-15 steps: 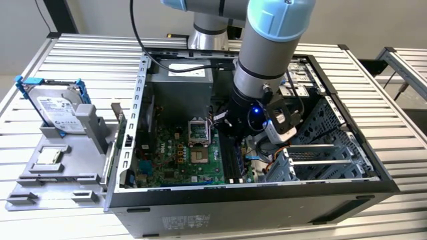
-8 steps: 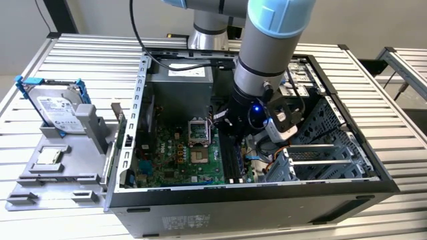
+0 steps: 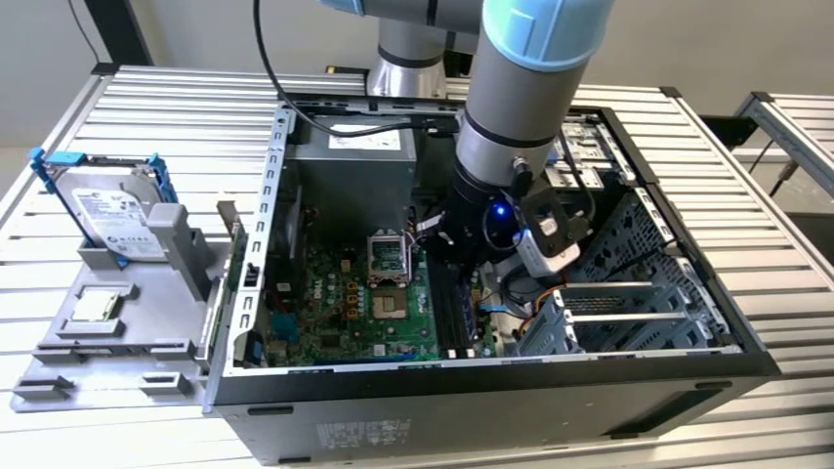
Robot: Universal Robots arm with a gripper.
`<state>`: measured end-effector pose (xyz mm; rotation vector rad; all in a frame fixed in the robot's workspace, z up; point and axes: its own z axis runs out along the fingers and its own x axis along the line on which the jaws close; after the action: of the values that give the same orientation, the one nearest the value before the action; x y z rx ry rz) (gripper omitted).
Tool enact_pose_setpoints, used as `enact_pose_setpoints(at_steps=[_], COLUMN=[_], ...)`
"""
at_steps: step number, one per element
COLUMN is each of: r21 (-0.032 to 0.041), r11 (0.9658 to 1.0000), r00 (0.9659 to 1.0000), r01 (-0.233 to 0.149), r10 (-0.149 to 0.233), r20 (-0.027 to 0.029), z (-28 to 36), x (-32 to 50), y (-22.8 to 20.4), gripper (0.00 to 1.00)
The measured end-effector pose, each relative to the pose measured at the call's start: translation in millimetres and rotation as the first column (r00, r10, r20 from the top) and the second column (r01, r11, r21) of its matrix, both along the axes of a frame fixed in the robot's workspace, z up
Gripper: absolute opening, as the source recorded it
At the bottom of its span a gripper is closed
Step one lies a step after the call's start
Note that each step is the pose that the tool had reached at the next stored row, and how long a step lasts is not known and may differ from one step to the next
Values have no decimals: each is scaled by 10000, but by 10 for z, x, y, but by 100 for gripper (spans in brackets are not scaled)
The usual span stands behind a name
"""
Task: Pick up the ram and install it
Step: 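Insert the ram into the slot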
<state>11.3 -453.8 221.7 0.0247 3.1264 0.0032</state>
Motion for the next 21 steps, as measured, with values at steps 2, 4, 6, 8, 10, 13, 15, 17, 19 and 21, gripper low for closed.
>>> enact_pose_setpoints(at_steps=[2,4,6,8,10,13,15,17,19,21], r21=[2,0,0,-4,0,0,0,3,0,0], r11=[10000,10000,10000,10000,10000,10000,10000,10000,10000,10000], r00=[10000,10000,10000,10000,10000,10000,10000,10000,10000,10000], r01=[6,17,32,47,49,49,49,49,49,50], r10=[-6,-17,-32,-47,-49,-49,-49,-49,-49,-50], r20=[1,0,0,-1,1,1,1,2,0,0], z=[-12,-33,-44,-44,-46,-46,-48,-59,-83,-112], x=[0,-1,-1,-1,-1,-1,-1,-1,-1,-1], y=[0,0,0,0,0,0,0,1,0,0], gripper=[0,0,0,0,0,0,0,0,0,0])
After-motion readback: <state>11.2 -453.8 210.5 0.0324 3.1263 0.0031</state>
